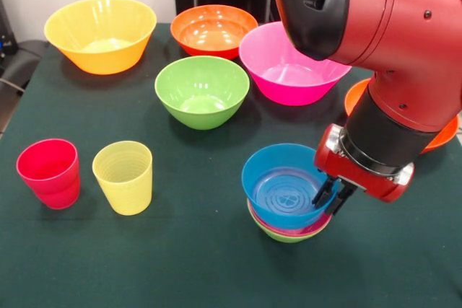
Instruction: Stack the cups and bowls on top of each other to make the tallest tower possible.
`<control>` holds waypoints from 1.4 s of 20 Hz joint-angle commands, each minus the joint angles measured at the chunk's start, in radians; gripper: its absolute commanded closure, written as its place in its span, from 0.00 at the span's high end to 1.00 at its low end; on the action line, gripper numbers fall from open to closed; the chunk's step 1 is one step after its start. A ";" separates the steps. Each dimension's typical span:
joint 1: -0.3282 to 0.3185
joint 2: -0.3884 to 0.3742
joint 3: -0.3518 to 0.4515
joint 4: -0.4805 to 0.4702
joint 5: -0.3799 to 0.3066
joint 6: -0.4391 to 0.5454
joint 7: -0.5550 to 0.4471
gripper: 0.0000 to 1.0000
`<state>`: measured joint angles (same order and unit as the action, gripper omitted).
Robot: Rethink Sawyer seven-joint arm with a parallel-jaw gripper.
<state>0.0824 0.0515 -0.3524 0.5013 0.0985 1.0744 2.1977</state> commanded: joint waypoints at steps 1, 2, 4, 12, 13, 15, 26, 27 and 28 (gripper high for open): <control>-0.015 0.112 0.074 0.075 -0.079 0.146 -0.208 0.00; -0.015 0.117 0.075 0.063 -0.077 0.155 -0.208 0.00; -0.016 0.129 0.077 0.037 -0.073 0.170 -0.207 0.00; -0.016 0.167 0.078 -0.045 -0.060 0.217 -0.206 0.00; -0.016 0.170 0.077 -0.052 -0.059 0.221 -0.207 0.00; -0.018 0.179 0.078 -0.070 -0.057 0.225 -0.208 0.00; -0.027 0.232 0.059 -0.182 -0.037 0.276 -0.219 0.00; -0.026 0.231 0.060 -0.177 -0.037 0.272 -0.218 0.00; -0.027 0.231 0.061 -0.176 -0.037 0.265 -0.220 0.00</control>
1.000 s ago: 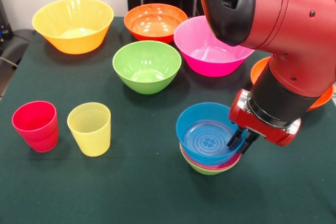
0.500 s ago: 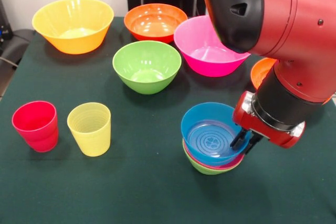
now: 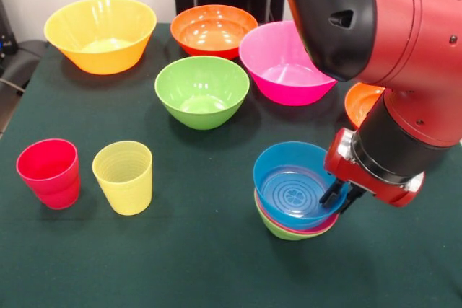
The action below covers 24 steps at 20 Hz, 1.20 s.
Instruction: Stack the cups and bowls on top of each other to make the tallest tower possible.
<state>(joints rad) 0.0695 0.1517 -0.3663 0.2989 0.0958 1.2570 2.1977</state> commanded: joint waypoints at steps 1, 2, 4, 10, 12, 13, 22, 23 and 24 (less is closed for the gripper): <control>-0.014 0.130 0.076 0.030 -0.034 0.078 -0.221 0.00; -0.015 0.129 0.077 0.030 -0.034 0.076 -0.226 0.00; -0.015 0.129 0.077 0.030 -0.033 0.072 -0.229 0.00; -0.017 0.130 0.071 0.025 -0.032 0.092 -0.240 0.00; -0.018 0.129 0.071 0.026 -0.033 0.092 -0.243 0.00; -0.018 0.127 0.071 0.030 -0.034 0.089 -0.245 0.00; -0.019 0.126 0.065 0.030 -0.038 0.098 -0.250 0.00; -0.017 0.124 0.066 0.035 -0.038 0.096 -0.249 0.00; -0.017 0.123 0.065 0.037 -0.038 0.098 -0.250 0.00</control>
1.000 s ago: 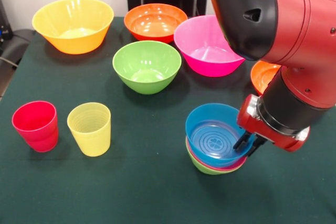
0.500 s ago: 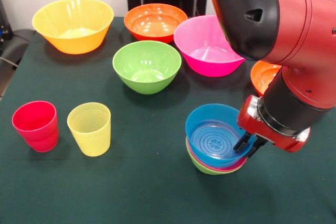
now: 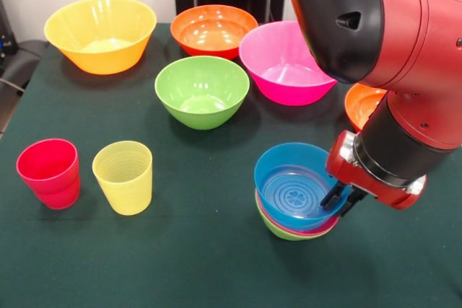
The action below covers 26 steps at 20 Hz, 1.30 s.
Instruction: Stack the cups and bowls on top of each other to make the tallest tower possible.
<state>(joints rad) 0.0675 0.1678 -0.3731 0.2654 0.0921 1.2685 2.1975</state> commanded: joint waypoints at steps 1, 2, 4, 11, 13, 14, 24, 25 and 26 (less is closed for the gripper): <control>-0.015 0.108 0.072 0.069 -0.034 0.088 -0.250 0.00; -0.015 0.108 0.072 0.068 -0.034 0.089 -0.251 0.00; -0.015 0.107 0.073 0.069 -0.033 0.091 -0.254 0.00; -0.015 0.102 0.073 0.077 -0.037 0.080 -0.256 1.00; -0.014 0.099 0.074 0.083 -0.037 0.077 -0.255 1.00; -0.014 0.098 0.076 0.086 -0.037 0.072 -0.254 1.00; -0.017 0.092 0.086 0.088 -0.032 0.059 -0.264 1.00; -0.017 0.090 0.087 0.092 -0.032 0.057 -0.264 1.00; -0.017 0.088 0.088 0.096 -0.033 0.053 -0.266 1.00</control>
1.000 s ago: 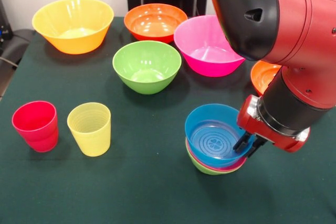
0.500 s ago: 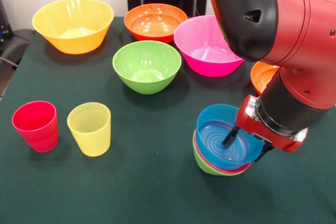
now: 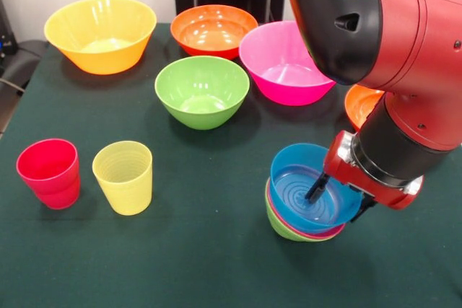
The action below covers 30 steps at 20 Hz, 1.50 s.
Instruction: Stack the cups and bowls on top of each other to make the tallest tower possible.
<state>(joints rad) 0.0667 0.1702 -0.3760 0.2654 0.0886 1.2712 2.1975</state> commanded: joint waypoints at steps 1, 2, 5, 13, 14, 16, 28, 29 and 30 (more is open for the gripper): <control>-0.016 0.084 0.091 0.097 -0.030 0.048 -0.268 1.00; -0.016 0.080 0.092 0.104 -0.032 0.039 -0.272 1.00; -0.018 0.066 0.090 0.118 -0.038 0.028 -0.284 1.00; -0.034 0.010 0.105 0.196 -0.049 -0.013 -0.350 1.00; -0.036 0.008 0.109 0.199 -0.048 -0.017 -0.356 1.00; -0.041 0.014 0.112 0.190 -0.048 -0.016 -0.363 1.00; -0.056 0.011 0.142 0.190 -0.040 -0.050 -0.406 1.00; -0.057 0.012 0.143 0.189 -0.039 -0.051 -0.406 1.00; -0.058 0.012 0.146 0.189 -0.038 -0.058 -0.408 1.00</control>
<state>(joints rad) 0.0419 0.1370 -0.3541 0.3061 0.0859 1.2708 2.0767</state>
